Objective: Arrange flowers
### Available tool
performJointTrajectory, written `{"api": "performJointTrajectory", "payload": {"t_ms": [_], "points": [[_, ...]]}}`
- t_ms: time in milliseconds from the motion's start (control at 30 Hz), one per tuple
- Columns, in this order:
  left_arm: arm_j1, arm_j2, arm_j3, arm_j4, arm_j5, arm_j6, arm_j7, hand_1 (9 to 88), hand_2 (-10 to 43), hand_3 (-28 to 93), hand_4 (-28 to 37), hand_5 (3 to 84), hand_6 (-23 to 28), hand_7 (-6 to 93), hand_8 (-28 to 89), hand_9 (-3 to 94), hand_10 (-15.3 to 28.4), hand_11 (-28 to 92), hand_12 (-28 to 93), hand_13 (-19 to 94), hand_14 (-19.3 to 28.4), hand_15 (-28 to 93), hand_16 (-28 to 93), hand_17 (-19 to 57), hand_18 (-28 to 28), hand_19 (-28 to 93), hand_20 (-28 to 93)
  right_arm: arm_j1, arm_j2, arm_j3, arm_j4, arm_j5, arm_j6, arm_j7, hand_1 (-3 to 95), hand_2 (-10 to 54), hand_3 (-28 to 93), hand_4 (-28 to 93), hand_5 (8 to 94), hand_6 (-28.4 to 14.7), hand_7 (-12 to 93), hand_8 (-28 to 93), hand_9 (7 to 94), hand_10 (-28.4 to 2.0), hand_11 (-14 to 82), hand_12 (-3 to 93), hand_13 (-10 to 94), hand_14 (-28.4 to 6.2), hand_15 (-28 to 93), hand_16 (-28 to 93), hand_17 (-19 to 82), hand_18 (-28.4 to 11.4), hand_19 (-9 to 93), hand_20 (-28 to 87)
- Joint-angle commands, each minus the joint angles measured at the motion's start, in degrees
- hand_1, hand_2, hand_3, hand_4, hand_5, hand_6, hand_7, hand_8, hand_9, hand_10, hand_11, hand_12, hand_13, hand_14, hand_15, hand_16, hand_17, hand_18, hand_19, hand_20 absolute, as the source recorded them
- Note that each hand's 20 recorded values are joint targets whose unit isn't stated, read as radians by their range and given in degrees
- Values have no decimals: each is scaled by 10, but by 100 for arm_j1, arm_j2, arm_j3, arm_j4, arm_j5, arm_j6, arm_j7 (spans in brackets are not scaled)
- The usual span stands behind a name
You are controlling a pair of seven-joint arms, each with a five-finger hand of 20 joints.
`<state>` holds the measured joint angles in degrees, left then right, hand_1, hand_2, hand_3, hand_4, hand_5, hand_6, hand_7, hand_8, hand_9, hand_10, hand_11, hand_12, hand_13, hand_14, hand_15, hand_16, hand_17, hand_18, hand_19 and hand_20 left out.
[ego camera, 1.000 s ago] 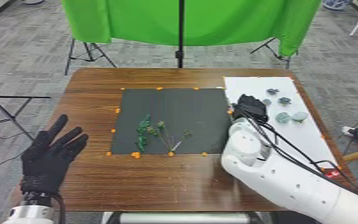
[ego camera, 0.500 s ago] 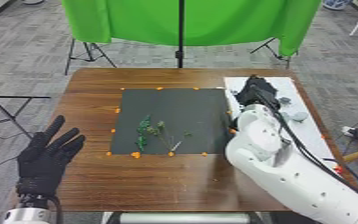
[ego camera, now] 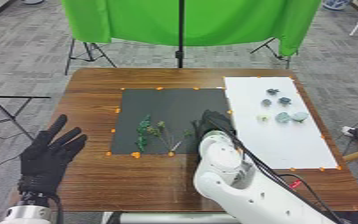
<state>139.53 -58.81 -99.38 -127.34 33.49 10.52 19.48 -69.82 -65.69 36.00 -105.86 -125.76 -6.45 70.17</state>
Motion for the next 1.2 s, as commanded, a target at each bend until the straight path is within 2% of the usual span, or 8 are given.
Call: {"api": "performJointTrajectory", "payload": {"t_ms": [33, 367, 467, 533, 833, 1000, 1100, 1200], "points": [[62, 65, 16, -4, -48, 39, -12, 180, 78, 789, -283, 310, 47, 120, -102, 312, 193, 209, 118, 214, 284, 464, -68, -115, 284, 513, 34, -24, 35, -44, 133, -17, -243, 87, 540, -95, 650, -266, 911, -37, 245, 107, 896, -126, 487, 220, 832, -96, 769, 207, 523, -246, 932, 572], [189, 210, 48, -29, -172, 130, 237, 179, 75, 782, -283, 309, 47, 119, -102, 312, 191, 208, 119, 214, 283, 464, -68, -115, 284, 513, 34, -190, 225, 157, -222, -196, -360, -130, 471, -95, 649, -279, 872, -35, 221, 72, 859, -133, 483, 217, 795, -105, 775, 206, 495, -251, 932, 555], [247, 175, 15, -45, -171, 140, 252, 179, 75, 780, -283, 309, 47, 119, -101, 312, 192, 208, 119, 214, 283, 464, -68, -115, 284, 513, 33, -251, 348, 199, -412, -442, -338, -311, 414, -95, 669, -282, 873, -26, 243, -99, 855, -134, 486, 213, 792, -108, 777, 205, 488, -257, 932, 559], [250, 206, 38, -47, -205, 173, 291, 178, 76, 778, -283, 310, 47, 119, -102, 312, 192, 208, 119, 214, 283, 464, -68, -115, 284, 513, 33, -286, 456, 305, -564, -406, -259, -338, 403, -95, 663, -283, 867, -29, 244, -111, 848, -136, 491, 216, 784, -106, 782, 208, 479, -261, 932, 561], [288, 277, 41, -58, -288, 239, 383, 174, 76, 776, -283, 308, 47, 118, -101, 311, 192, 208, 119, 213, 284, 463, -68, -115, 284, 514, 32, -408, 1439, 1288, -1190, -151, 837, -487, 379, -95, 666, -279, 822, -44, 237, -112, 795, -153, 500, 217, 743, -118, 788, 204, 435, -274, 932, 545], [255, 285, 37, -43, -288, 223, 362, 173, 75, 773, -283, 308, 47, 118, -101, 311, 192, 209, 119, 212, 284, 462, -68, -115, 284, 514, 32, -630, 2059, 1877, -1033, 330, 1579, -860, 368, -95, 718, -257, 712, -56, 184, -120, 703, -175, 406, 175, 640, -144, 756, 153, 311, -282, 892, 421], [287, 316, 52, 18, -375, 105, 580, 162, 67, 765, -283, 307, 46, 119, -101, 310, 191, 208, 119, 212, 284, 462, -67, -116, 284, 513, 32, -590, 2292, 1837, -766, 392, 1759, -1024, 373, -95, 778, -259, 601, -60, 145, -118, 629, -181, 359, 157, 568, -152, 737, 125, 238, -278, 818, 403], [310, 263, 10, 6, -338, 129, 561, 155, 61, 762, -283, 303, 42, 118, -101, 308, 188, 206, 119, 212, 283, 458, -67, -115, 284, 512, 32, -576, 2427, 1713, -563, 509, 1720, -1219, 382, -95, 794, -264, 573, -48, 146, -118, 610, -178, 348, 154, 548, -151, 734, 118, 222, -274, 801, 401]]}}
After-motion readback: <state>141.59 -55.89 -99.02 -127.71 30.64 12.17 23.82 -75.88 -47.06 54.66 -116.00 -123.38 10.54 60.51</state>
